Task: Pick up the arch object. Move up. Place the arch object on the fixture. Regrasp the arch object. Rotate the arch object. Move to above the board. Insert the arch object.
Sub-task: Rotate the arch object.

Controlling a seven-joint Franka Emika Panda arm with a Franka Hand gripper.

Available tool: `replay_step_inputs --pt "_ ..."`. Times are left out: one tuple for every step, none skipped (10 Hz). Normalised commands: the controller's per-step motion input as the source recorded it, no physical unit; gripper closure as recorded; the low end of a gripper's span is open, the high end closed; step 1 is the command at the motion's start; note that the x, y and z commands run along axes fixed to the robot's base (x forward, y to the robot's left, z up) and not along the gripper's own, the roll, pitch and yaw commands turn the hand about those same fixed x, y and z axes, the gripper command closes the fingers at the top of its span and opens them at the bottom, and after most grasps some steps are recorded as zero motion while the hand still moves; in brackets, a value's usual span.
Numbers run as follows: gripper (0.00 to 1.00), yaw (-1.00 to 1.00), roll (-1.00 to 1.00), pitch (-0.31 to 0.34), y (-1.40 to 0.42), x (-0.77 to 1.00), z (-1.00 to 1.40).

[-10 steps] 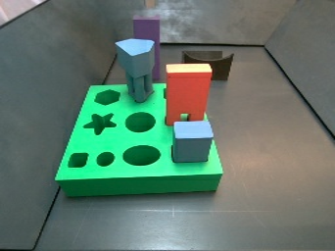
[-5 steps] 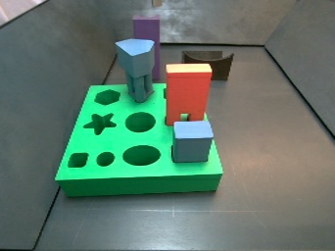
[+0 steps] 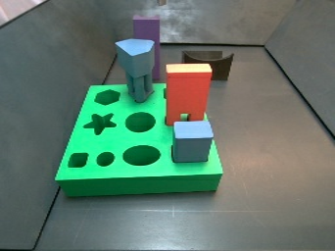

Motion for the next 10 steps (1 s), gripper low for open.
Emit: replay_step_inputs --pt "0.00 1.00 -0.01 0.034 0.00 0.03 -0.01" --pt "0.00 1.00 -0.01 0.042 0.00 0.03 -0.01" --pt "0.00 1.00 -0.01 0.048 0.00 0.03 -0.01" --pt "0.00 1.00 -0.01 0.057 0.00 0.03 -0.01" --pt "0.00 1.00 -0.01 0.069 0.00 0.03 -0.01" --pt "0.00 0.92 -0.01 0.080 0.00 0.03 -0.01" --pt "0.00 0.59 -0.01 0.079 0.00 0.03 -0.01" --pt "0.00 0.37 -0.01 0.078 0.00 0.03 -0.01" --pt "0.00 0.20 -0.01 0.077 0.00 0.03 0.00" --pt "0.00 0.13 -0.01 0.076 0.00 0.00 -1.00"
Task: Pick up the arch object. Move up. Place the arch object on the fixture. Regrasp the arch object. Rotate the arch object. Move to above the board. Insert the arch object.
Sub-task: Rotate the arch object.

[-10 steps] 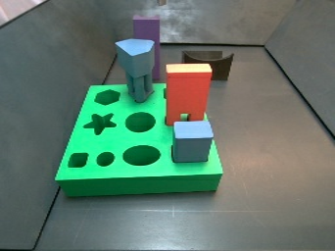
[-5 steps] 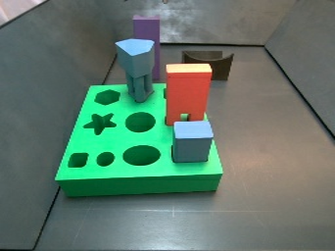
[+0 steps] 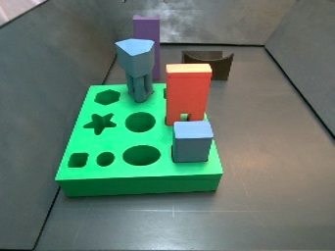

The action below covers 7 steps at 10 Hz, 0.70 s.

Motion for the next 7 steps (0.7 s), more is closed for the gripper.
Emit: replay_step_inputs --pt "0.00 0.09 -0.01 0.056 0.00 0.02 -1.00" --pt "0.00 0.07 0.00 0.014 0.01 0.04 -1.00" --pt "0.00 0.06 0.00 0.001 0.01 0.03 -1.00" --pt "0.00 0.05 0.02 -0.032 0.00 0.02 -0.78" --pt "0.00 0.04 0.02 -0.043 0.00 0.01 -0.61" --pt "0.00 0.04 0.03 -0.051 0.00 0.01 -0.45" --pt "0.00 0.04 0.04 -0.057 0.00 0.01 -0.30"
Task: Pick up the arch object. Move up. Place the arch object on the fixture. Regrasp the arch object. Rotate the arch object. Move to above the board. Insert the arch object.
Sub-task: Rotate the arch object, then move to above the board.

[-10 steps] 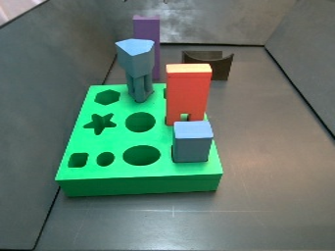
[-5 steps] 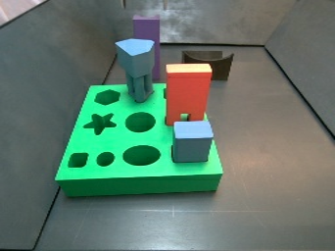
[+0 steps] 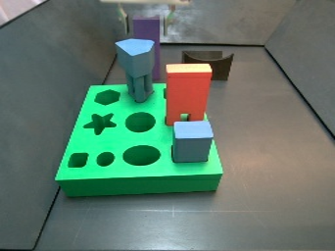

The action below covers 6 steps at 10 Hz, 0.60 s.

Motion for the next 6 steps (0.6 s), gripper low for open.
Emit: replay_step_inputs --pt "1.00 0.04 0.04 -0.059 0.00 0.00 0.00" --pt "1.00 0.01 -0.16 -0.063 -0.16 0.05 1.00" --pt "1.00 0.01 -0.16 -0.059 -0.16 0.05 1.00" --pt "1.00 0.02 -0.15 -0.008 -0.14 0.04 1.00" --pt "1.00 0.02 -0.15 0.006 -0.13 0.03 1.00" --pt "1.00 0.01 -0.13 0.032 -0.12 0.03 1.00"
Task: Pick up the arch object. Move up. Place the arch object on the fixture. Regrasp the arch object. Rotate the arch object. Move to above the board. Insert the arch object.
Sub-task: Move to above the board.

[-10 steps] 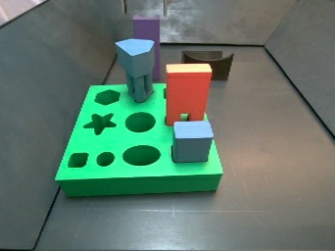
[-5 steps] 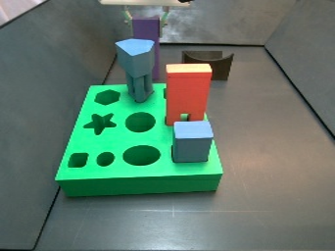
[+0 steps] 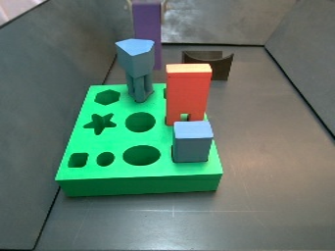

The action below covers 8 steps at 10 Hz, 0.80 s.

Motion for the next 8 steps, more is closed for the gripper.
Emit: replay_step_inputs --pt "1.00 0.01 -0.12 0.042 -0.11 0.04 1.00" --pt "1.00 0.01 -0.12 0.066 -0.10 0.04 1.00" --pt "1.00 0.01 -0.11 0.069 -0.09 0.04 1.00" --pt "1.00 0.01 -0.10 0.068 -0.08 0.03 1.00" --pt "1.00 0.01 -0.09 0.069 -0.07 0.03 1.00" --pt "1.00 0.01 -0.09 0.071 -0.06 0.03 0.87" --pt "1.00 0.01 -0.08 0.074 -0.04 0.02 0.71" --pt "1.00 0.01 -0.07 0.073 -0.02 0.01 0.50"
